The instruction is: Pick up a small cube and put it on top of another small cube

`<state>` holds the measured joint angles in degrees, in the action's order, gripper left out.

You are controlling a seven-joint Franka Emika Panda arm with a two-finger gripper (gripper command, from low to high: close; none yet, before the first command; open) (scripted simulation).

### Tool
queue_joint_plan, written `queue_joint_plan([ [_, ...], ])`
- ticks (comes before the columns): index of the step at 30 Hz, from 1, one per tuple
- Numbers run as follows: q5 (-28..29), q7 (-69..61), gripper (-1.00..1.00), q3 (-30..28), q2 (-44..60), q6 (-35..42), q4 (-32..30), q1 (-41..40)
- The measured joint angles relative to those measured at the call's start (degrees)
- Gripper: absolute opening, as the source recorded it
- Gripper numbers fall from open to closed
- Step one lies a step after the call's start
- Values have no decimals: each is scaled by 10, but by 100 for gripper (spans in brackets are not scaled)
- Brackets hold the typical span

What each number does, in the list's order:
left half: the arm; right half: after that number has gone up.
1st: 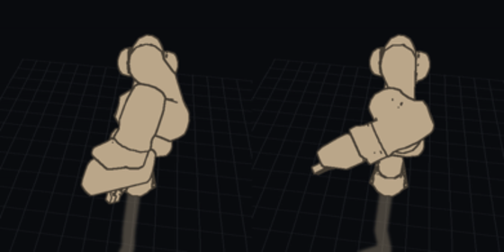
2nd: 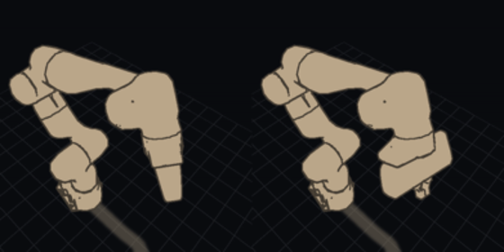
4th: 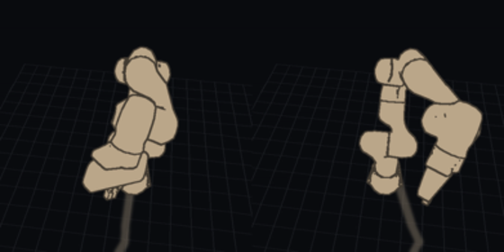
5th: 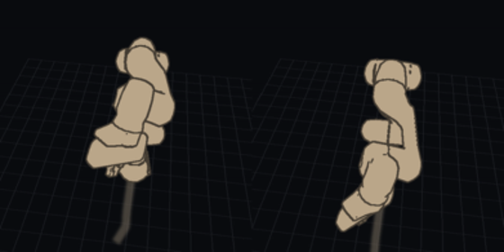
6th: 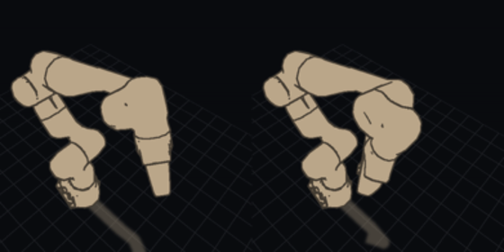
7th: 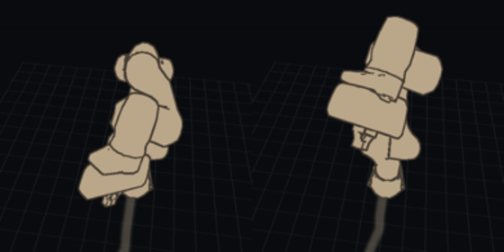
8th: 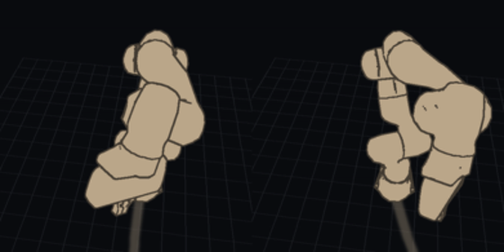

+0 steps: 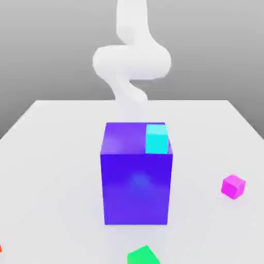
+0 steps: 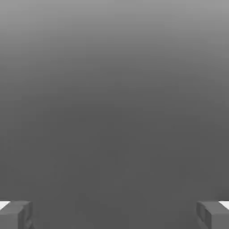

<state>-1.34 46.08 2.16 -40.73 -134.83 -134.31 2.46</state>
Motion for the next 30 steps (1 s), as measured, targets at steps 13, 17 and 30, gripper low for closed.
queue_joint_plan([
  [13,-27,46,0,151,270,-162,-134,124],
  [17,2,86,0,202,355,-212,-174,156],
  [30,227,277,-100,82,591,-365,-194,329],
])
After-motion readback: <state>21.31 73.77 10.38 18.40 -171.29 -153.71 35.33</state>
